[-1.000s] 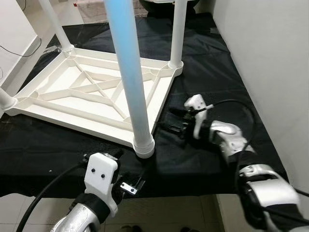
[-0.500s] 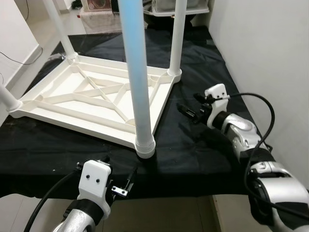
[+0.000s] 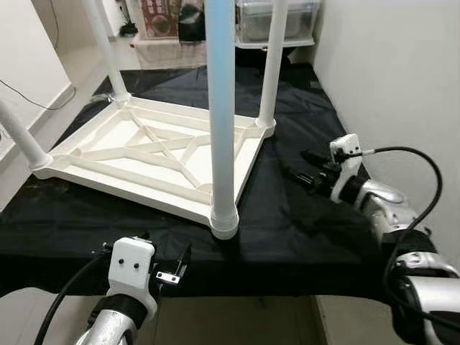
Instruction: Building children table
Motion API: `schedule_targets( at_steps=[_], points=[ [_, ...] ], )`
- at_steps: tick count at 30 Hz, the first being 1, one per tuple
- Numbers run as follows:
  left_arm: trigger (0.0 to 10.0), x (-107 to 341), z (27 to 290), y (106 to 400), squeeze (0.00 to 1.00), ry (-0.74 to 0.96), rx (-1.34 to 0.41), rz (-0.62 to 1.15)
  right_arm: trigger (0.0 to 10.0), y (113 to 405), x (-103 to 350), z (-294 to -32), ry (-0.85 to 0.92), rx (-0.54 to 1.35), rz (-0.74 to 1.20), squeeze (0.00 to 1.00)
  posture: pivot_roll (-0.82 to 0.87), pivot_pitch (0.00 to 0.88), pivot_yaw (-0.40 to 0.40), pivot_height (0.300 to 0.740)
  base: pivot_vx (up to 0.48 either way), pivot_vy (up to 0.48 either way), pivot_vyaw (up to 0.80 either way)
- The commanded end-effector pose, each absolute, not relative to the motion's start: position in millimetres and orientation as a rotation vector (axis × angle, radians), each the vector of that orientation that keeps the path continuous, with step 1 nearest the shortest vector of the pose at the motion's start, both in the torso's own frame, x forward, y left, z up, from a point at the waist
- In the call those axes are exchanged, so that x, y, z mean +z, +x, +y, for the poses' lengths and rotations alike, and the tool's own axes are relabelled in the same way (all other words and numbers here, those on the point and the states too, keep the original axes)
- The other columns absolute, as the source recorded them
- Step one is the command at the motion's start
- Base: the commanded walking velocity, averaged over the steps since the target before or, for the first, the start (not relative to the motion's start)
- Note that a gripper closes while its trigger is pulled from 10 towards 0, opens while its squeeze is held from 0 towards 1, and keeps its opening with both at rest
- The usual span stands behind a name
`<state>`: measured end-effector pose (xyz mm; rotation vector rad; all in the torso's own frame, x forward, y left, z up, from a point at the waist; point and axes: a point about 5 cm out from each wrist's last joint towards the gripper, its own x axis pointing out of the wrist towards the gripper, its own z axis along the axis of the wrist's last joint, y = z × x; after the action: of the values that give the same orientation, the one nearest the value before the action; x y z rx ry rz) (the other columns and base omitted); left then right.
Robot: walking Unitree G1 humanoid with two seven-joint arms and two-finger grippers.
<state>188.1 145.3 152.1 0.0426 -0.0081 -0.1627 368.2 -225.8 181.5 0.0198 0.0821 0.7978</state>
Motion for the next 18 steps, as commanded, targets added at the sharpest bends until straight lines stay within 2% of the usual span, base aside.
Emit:
schedule_targets(
  at_steps=[1,3,6,7,8,11,12,14,18],
  points=[
    [10.0,146,146,188,0.0,0.043,-0.16,0.014,10.0,361,177,-226,0.054,0.895,0.113,0.0,0.06,0.044,0.009,0.74,0.0,0.0,0.0],
    [10.0,145,146,188,0.0,0.044,-0.161,0.015,10.0,358,177,-226,0.062,0.927,0.117,0.0,0.06,0.044,0.009,0.74,0.0,0.0,0.0],
    [10.0,145,147,188,0.0,0.049,-0.152,0.016,10.0,360,171,-226,-0.013,0.874,0.141,0.0,0.06,0.037,0.01,0.74,0.0,0.0,0.0],
    [10.0,144,149,188,0.0,0.056,-0.14,0.017,10.0,368,166,-228,-0.081,0.712,0.168,0.0,0.06,0.035,0.011,0.74,0.0,0.0,0.0],
    [10.0,144,149,188,0.0,0.056,-0.14,0.017,10.0,368,166,-228,-0.081,0.712,0.168,0.0,0.06,0.035,0.011,0.74,0.0,0.0,0.0],
    [10.0,143,153,189,0.0,0.063,-0.118,0.018,10.0,382,165,-241,-0.145,0.241,0.121,0.0,0.06,0.027,0.011,0.74,0.0,0.0,0.0],
    [10.0,143,153,189,0.0,0.063,-0.118,0.018,10.0,382,165,-241,-0.145,0.241,0.121,0.0,0.06,0.027,0.011,0.74,0.0,0.0,0.0],
    [10.0,143,156,190,0.0,0.073,-0.097,0.013,10.0,382,165,-248,-0.131,0.08,0.072,0.0,0.07,0.024,0.011,0.74,0.0,0.0,0.0],
    [10.0,143,157,190,0.0,0.075,-0.09,0.012,10.0,381,165,-247,-0.121,0.044,0.048,0.0,0.07,0.021,0.012,0.74,0.0,0.0,0.0]
  ],
)
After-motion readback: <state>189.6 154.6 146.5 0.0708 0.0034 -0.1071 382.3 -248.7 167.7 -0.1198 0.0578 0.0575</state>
